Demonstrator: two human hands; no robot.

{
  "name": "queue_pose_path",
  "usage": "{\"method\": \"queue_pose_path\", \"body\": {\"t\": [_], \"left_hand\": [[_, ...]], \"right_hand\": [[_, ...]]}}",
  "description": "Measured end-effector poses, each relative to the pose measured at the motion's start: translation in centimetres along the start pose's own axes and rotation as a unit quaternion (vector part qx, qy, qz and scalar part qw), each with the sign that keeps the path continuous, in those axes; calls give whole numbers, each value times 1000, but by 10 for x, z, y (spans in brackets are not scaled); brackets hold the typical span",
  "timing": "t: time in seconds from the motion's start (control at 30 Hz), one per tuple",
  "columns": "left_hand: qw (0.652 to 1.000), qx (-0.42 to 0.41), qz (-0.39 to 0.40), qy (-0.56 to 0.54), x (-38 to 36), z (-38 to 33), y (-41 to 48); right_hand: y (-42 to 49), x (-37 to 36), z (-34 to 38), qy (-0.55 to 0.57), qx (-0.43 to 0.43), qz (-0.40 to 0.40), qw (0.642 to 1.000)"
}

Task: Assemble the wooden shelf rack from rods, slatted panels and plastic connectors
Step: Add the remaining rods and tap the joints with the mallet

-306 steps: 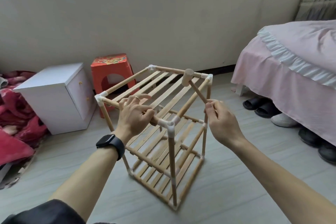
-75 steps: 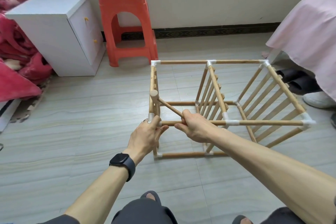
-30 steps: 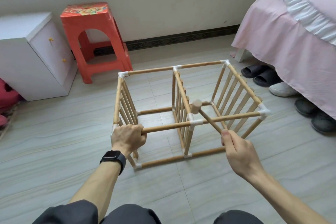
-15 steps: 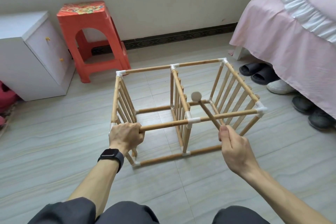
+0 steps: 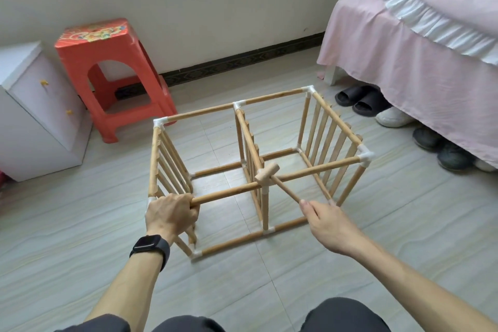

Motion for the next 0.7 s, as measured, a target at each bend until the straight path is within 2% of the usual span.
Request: {"method": "queue_pose_path", "body": {"t": [0.07,0.13,0.23,0.3,0.37,0.43,0.57,0.63,0.7], "left_hand": [[1000,-4,6,5,0,4,4],[1000,-4,15,24,2,7,9],[998,20,39,38,6,13,17],[996,37,80,21,9,11,24],[988,17,151,-14,9,-11,30],[979,-39,188,-73,11,-52,36],[963,-252,93,-24,32,-166,39],[956,-279,88,7,29,-212,38],[966,-240,95,-9,22,-236,41]], "right_hand": [[1,0,-7,36,-19,8,999],[-1,9,-22,119,-51,-32,991],[-13,21,-58,247,-118,-85,958],[-22,32,-88,274,-163,-131,939],[-31,44,-115,288,-201,-178,919],[-37,54,-137,311,-235,-208,897],[-34,60,-164,341,-272,-208,875],[-31,60,-169,329,-277,-194,882],[-29,62,-172,318,-273,-176,890]]}}
Point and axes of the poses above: each hand's wrist, its own y-axis towards the middle knuckle, its own x-axis out of the back of the hand, z = x × y, the point moved 6 cm from there along y, towards the middle knuckle, and after that the axes turned 8 degrees about -y, right-handed, at the moved point
